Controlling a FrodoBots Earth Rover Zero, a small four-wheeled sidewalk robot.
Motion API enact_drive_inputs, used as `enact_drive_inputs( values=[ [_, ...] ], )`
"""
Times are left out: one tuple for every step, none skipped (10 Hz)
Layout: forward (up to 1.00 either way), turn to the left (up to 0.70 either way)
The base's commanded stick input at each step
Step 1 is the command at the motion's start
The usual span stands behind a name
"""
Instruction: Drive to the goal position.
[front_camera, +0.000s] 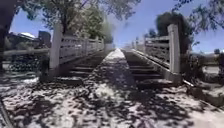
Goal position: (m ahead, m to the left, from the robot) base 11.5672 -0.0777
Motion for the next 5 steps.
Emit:
enact_drive_inputs(
  values=[
    [0.45,0.00],
    [0.45,0.00],
    [0.45,0.00],
    [0.45,0.00],
    [0.45,0.00]
  ],
)
